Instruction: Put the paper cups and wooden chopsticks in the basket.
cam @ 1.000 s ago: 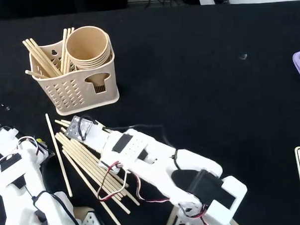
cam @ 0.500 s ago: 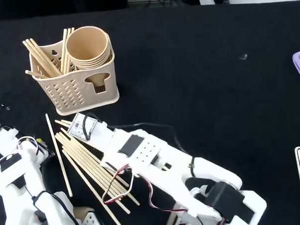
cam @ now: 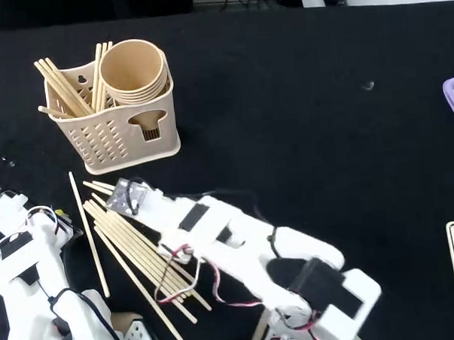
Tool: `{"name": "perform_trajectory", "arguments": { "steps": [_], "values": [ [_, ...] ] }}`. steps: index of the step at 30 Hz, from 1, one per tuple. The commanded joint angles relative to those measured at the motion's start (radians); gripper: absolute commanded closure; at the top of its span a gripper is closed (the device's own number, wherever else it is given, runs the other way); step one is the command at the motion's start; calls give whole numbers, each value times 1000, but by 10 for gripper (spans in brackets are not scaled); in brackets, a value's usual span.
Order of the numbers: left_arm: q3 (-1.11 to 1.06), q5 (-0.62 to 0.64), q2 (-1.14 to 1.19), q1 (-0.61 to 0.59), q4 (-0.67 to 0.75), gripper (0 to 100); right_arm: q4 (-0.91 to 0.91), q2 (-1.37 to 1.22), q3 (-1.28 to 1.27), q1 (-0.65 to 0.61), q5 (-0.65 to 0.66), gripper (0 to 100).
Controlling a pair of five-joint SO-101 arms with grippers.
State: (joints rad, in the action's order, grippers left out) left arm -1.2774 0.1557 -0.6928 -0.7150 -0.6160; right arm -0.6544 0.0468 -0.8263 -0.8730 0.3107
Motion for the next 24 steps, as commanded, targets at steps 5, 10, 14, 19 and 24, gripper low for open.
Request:
{"name": "perform_trajectory", "arguments": {
  "steps": [5,10,14,19,24],
  "values": [
    [45,0,-23,-5,8,784,-95,-102,160,31,26,708],
    [45,0,-23,-5,8,784,-91,-107,166,34,26,988],
    [45,0,-23,-5,8,784,-101,-107,166,37,26,986],
    [45,0,-23,-5,8,784,-121,-36,143,41,92,988],
    [45,0,-23,-5,8,784,-126,47,108,91,95,988]
  ]
}}
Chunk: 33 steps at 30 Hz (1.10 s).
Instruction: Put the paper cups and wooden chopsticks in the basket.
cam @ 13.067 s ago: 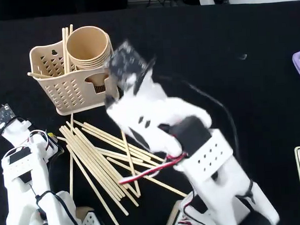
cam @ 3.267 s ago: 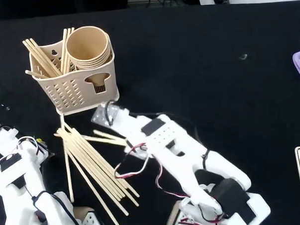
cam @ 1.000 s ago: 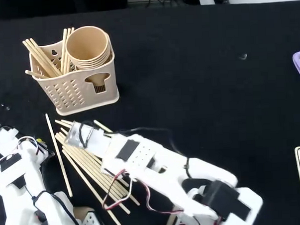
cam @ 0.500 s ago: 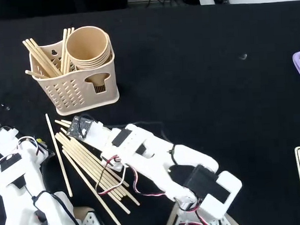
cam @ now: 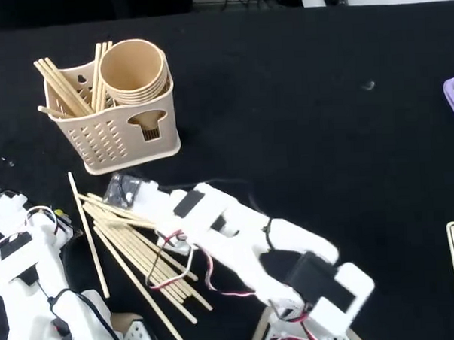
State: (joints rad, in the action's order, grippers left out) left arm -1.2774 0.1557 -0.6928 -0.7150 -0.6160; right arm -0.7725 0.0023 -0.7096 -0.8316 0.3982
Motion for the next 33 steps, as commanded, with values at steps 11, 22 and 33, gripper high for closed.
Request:
{"name": "perform_trajectory", "arguments": {
  "steps": [11,22,33],
  "values": [
    [47,0,-23,-5,8,784,-12,-54,68,5,-57,855],
    [47,0,-23,-5,8,784,-11,-119,174,3,-63,817],
    [47,0,-23,-5,8,784,-21,-84,168,41,15,987]
  ]
}}
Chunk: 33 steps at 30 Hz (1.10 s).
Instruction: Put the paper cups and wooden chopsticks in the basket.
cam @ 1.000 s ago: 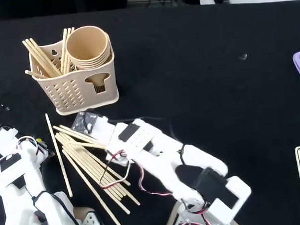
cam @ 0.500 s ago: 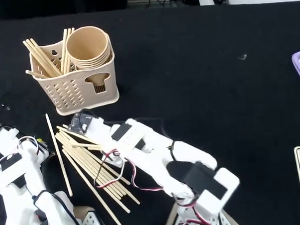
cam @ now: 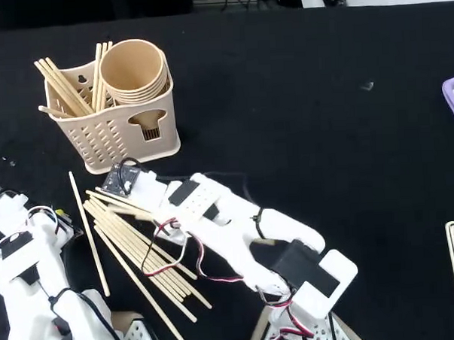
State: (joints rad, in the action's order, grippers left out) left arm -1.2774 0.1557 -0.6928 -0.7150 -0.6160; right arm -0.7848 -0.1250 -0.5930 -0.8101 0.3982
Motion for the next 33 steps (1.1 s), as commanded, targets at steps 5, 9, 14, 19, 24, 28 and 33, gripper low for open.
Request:
{"name": "perform_trajectory", "arguments": {
  "steps": [5,9,14,19,24,28,33],
  "values": [
    [47,0,-23,-5,8,784,-72,231,-2,68,23,988],
    [47,0,-23,-5,8,784,-71,355,-96,69,25,988],
    [45,0,-23,-5,8,784,-37,414,-159,72,26,988],
    [44,0,-23,-7,8,784,37,312,-220,84,23,969],
    [44,0,-23,-7,8,784,37,127,-127,87,14,841],
    [44,0,-23,-7,8,784,-23,82,-31,86,14,843],
    [45,0,-23,-7,8,784,-72,119,13,86,-41,840]
  ]
}}
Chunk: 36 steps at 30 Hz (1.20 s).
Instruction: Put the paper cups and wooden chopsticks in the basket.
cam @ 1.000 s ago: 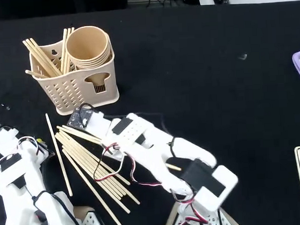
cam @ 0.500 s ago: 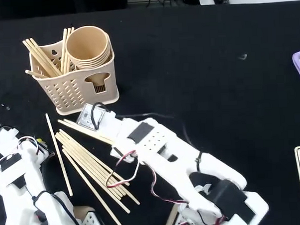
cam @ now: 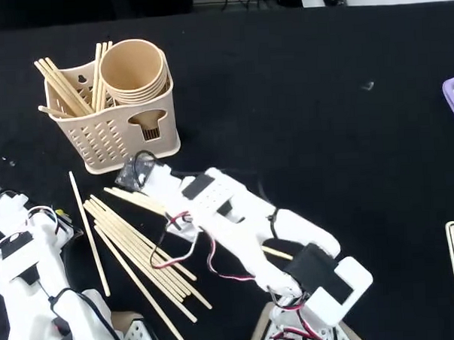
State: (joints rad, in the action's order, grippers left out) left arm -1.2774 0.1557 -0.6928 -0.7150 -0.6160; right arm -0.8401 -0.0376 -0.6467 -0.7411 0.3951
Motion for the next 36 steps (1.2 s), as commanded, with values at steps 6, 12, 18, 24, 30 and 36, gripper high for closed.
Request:
{"name": "perform_trajectory", "arguments": {
  "steps": [6,12,18,24,30,36],
  "values": [
    [47,0,-23,-7,8,784,-15,-21,71,17,-40,839],
    [47,0,-23,-7,8,784,5,-64,73,14,-40,839],
    [47,0,-23,-7,8,784,11,-71,67,-37,-37,845],
    [47,0,-23,-7,8,784,5,-71,65,-48,-37,931],
    [45,0,-23,-7,8,784,3,-44,67,-20,-37,988],
    [47,0,-23,-7,8,784,-26,113,18,11,-35,988]
  ]
}}
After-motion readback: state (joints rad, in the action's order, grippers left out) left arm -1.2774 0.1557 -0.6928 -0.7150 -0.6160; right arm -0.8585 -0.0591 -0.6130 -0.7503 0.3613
